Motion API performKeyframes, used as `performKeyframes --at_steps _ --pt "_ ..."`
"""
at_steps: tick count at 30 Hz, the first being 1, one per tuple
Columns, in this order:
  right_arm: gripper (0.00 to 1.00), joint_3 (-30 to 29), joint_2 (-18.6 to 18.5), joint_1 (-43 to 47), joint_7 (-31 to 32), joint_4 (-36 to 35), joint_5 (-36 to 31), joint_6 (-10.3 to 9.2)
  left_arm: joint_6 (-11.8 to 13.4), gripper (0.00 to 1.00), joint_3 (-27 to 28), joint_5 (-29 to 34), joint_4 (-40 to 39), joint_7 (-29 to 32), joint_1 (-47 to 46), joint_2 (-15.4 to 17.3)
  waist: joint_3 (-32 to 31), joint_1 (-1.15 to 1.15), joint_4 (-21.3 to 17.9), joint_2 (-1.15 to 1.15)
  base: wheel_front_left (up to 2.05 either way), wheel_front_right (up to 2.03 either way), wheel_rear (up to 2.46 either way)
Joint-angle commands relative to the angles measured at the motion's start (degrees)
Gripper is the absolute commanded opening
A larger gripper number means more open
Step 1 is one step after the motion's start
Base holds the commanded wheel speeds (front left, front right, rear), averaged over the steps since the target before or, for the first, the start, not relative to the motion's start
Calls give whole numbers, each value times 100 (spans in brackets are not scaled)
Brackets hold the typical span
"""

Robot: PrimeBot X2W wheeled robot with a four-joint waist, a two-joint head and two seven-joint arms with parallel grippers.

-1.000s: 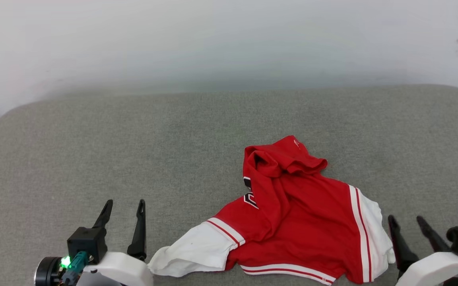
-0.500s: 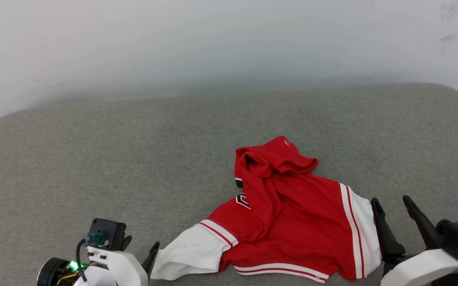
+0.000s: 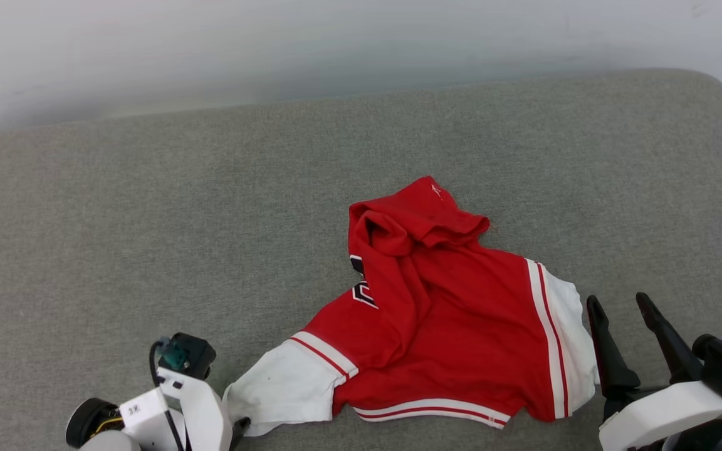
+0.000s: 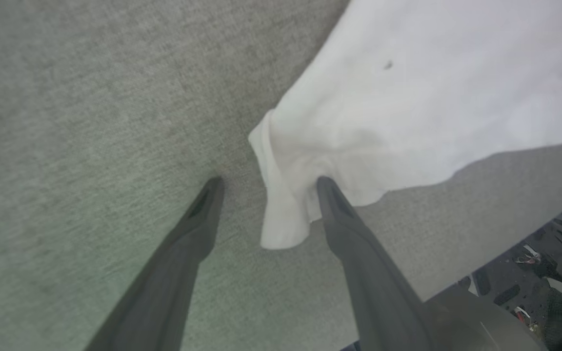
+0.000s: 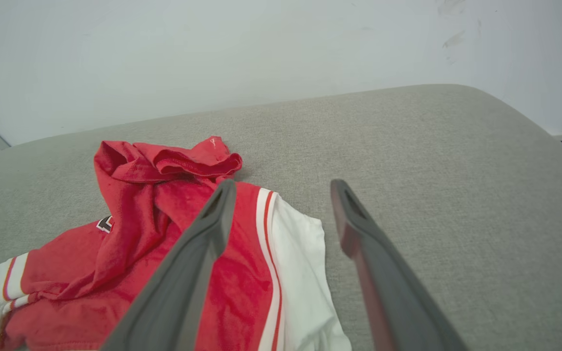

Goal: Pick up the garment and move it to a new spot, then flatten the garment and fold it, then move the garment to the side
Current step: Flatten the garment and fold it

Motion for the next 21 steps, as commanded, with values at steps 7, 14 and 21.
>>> performKeyframes --at_steps 7,14,21 --pt "100 -180 27 -161 31 40 40 -2 -304 0 -423 -170 517 302 -48 -379 77 0 -39 0 0 0 0" --pt "100 -528 23 -42 171 117 143 -3 -71 0 -116 28 457 -589 -19 -446 -135 0 29 0 0 0 0" --pt "100 -1037 -123 61 1041 566 502 -2 365 0 257 268 -136 -1478 280 -325 -298 0 169 0 0 0 0"
